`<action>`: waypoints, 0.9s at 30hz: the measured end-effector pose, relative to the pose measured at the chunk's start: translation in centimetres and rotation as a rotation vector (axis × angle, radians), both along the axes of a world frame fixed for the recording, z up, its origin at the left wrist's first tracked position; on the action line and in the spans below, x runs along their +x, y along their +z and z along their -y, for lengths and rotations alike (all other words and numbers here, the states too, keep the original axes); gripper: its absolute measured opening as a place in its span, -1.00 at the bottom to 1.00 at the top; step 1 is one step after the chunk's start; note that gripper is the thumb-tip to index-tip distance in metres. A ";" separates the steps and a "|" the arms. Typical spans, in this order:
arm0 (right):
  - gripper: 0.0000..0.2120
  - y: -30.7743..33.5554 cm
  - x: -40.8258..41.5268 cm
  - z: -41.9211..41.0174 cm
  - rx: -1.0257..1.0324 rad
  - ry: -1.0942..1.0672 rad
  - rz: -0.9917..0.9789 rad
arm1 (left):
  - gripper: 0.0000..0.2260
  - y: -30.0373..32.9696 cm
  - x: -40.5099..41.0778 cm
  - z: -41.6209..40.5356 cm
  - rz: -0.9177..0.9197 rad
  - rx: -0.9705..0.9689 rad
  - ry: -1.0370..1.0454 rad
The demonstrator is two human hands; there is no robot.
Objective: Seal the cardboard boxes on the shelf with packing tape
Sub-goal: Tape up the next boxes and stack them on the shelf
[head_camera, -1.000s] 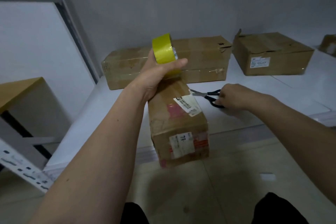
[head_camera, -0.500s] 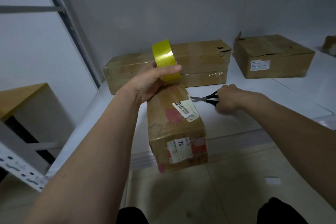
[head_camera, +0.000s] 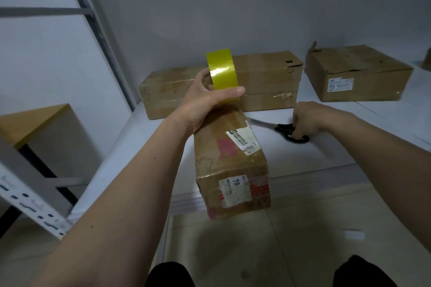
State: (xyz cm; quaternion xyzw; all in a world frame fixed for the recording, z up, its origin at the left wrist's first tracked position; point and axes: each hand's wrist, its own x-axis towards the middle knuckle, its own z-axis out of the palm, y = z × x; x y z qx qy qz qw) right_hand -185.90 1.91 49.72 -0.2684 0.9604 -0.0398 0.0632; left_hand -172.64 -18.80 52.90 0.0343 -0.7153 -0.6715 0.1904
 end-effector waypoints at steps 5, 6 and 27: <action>-0.82 0.7 -0.5 -2.3 -0.487 0.058 0.350 | -0.08 0.2 0.1 -0.4 -0.036 0.021 0.048; -0.74 0.8 -0.3 -2.6 -0.472 0.089 0.377 | -0.08 0.2 0.1 -0.6 -0.043 0.011 0.059; -0.59 4.5 0.9 -1.3 -0.501 0.313 0.275 | -0.05 0.3 -0.9 -0.9 0.017 -0.079 0.002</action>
